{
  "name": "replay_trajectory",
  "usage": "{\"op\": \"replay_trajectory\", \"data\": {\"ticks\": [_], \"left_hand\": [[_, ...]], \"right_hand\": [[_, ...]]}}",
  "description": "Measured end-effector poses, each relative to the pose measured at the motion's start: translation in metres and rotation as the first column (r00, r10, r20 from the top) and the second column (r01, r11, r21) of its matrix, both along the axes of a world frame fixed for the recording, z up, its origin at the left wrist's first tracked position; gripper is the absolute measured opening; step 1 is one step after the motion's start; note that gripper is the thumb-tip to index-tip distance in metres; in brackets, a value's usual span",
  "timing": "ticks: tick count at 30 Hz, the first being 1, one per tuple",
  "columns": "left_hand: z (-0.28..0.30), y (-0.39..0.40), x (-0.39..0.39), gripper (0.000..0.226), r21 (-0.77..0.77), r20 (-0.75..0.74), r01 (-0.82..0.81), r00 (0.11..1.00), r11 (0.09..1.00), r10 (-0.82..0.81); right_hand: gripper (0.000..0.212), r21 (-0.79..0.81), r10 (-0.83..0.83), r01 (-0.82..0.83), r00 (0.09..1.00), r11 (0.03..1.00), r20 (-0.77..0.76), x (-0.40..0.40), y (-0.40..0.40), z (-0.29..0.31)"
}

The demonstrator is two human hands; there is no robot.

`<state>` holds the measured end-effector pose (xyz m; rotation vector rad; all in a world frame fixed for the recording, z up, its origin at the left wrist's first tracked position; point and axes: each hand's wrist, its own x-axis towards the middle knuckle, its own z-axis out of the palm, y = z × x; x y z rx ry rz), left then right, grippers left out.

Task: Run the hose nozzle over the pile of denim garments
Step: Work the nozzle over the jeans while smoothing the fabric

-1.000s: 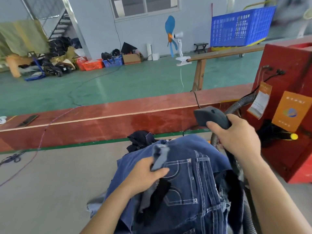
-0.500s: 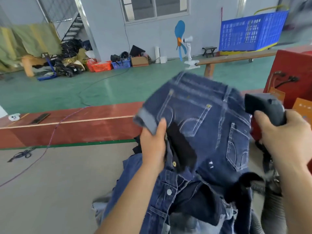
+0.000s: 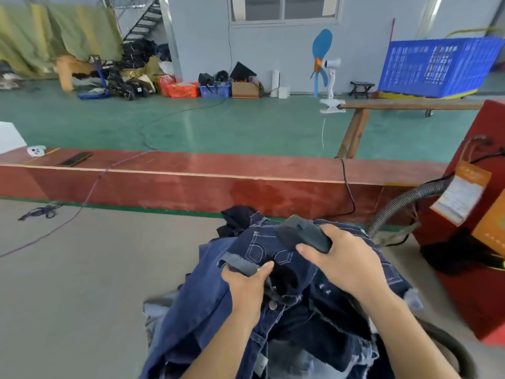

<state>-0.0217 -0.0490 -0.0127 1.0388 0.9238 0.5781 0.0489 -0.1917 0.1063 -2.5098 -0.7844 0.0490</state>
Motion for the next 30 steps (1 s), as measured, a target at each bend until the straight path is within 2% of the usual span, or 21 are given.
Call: {"op": "replay_trajectory", "data": {"ticks": [5,7,8,9,10,11,13,16,18,22,25,30], "left_hand": [[-0.007,-0.011,-0.011,0.12,0.281,-0.222,0.074,0.975,0.957,-0.01],[-0.007,-0.015,-0.019,0.126,0.419,-0.368,0.135,0.929,0.898,0.032],[-0.007,-0.017,-0.023,0.122,0.558,-0.451,0.193,0.887,0.807,0.1],[-0.008,-0.019,-0.025,0.111,0.691,-0.5,0.26,0.846,0.675,0.185],[-0.009,-0.019,-0.028,0.098,0.785,-0.486,0.282,0.832,0.552,0.266],[-0.012,-0.018,-0.029,0.089,0.822,-0.473,0.293,0.83,0.489,0.297],[-0.02,-0.014,-0.033,0.09,0.756,-0.547,0.361,0.806,0.545,0.225],[-0.042,-0.006,-0.035,0.094,0.529,-0.718,0.52,0.695,0.671,0.027],[-0.044,-0.007,-0.035,0.105,0.449,-0.712,0.53,0.698,0.719,-0.07],[-0.041,-0.007,-0.035,0.125,0.408,-0.694,0.521,0.711,0.749,-0.117],[-0.043,-0.01,-0.035,0.136,0.373,-0.717,0.55,0.682,0.747,-0.144],[-0.046,-0.013,-0.034,0.136,0.35,-0.743,0.546,0.657,0.761,-0.13]], "right_hand": [[0.032,-0.067,0.051,-0.049,0.998,0.997,0.03,-0.01,0.01,-0.007],[0.033,-0.1,0.059,-0.057,0.998,0.993,0.018,-0.012,0.009,-0.009],[0.033,-0.12,0.063,-0.062,0.998,0.991,0.008,-0.012,0.008,-0.011],[0.035,-0.138,0.066,-0.065,0.998,0.988,-0.003,-0.013,0.006,-0.013],[0.035,-0.152,0.069,-0.07,0.998,0.986,-0.014,-0.014,0.005,-0.015],[0.035,-0.163,0.074,-0.077,0.997,0.984,-0.028,-0.014,0.003,-0.017],[0.034,-0.175,0.082,-0.09,0.995,0.98,-0.054,-0.014,-0.001,-0.02],[0.033,-0.203,0.088,-0.098,0.994,0.974,-0.061,-0.013,-0.005,-0.021],[0.034,-0.219,0.076,-0.084,0.996,0.972,-0.045,-0.013,-0.007,-0.022],[0.037,-0.163,0.057,-0.049,0.997,0.985,0.044,-0.012,-0.005,-0.012],[0.038,-0.087,0.113,-0.109,0.992,0.99,0.051,-0.017,0.004,-0.001],[0.04,-0.255,0.281,-0.271,0.96,0.928,0.003,-0.038,0.024,-0.014]]}}
